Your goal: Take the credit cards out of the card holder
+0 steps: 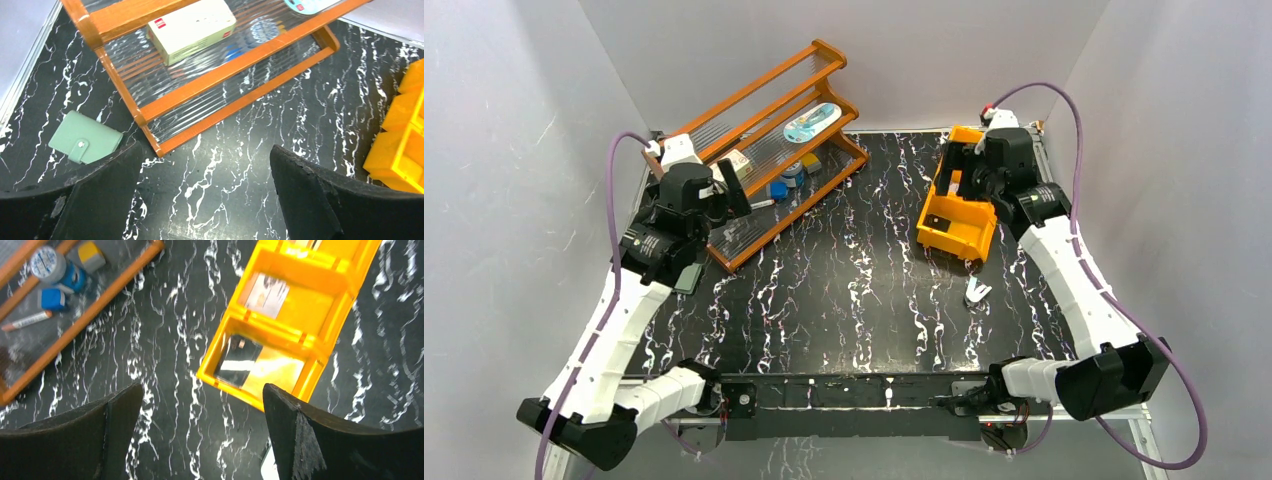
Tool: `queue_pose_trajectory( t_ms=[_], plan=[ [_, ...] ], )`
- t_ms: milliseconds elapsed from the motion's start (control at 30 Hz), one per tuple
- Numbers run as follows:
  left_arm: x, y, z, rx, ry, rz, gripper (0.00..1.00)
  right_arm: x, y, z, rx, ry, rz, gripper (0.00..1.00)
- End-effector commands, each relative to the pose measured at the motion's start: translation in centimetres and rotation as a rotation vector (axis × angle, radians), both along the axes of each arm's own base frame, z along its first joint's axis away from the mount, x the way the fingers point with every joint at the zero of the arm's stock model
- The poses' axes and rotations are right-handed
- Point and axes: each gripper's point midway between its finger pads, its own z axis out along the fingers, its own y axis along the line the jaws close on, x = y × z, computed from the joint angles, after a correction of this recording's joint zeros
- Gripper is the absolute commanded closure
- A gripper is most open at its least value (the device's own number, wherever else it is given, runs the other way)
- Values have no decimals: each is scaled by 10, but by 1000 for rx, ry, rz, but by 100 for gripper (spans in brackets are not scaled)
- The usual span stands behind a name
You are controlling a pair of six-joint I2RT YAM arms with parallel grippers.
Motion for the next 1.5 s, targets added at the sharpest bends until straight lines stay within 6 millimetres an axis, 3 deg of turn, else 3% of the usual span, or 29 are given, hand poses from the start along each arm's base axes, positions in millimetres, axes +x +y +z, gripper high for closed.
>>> queue_pose_trajectory(
  t_ms=[0, 233, 433, 600, 733, 833, 1033, 1233, 1467],
  plan=[
    [1, 15, -5, -40, -18, 45, 2, -18, 8, -11, 108, 24, 57, 2],
    [-6, 13, -29, -180, -10, -3, 2, -47, 18, -61, 224, 173, 144, 2],
    [-12, -23, -51, -340, 51, -197, 2, -61, 29, -87, 318, 271, 208, 2],
    [-21, -64, -75, -345, 153, -347, 2, -68, 39, -97, 374, 328, 256, 2],
    [-25, -92, -107, -334, 273, -418, 3, -72, 45, -100, 408, 352, 281, 2],
    [-23, -100, -133, -313, 347, -401, 3, -73, 47, -99, 422, 358, 294, 2],
    [-21, -94, -194, -243, 532, -278, 2, -73, 50, -95, 437, 361, 302, 2],
    [-25, -77, -243, -180, 642, -161, 2, -74, 50, -95, 455, 372, 287, 2],
    [-13, -37, -267, -103, 690, -6, 2, -73, 50, -96, 471, 387, 264, 2]
  ],
)
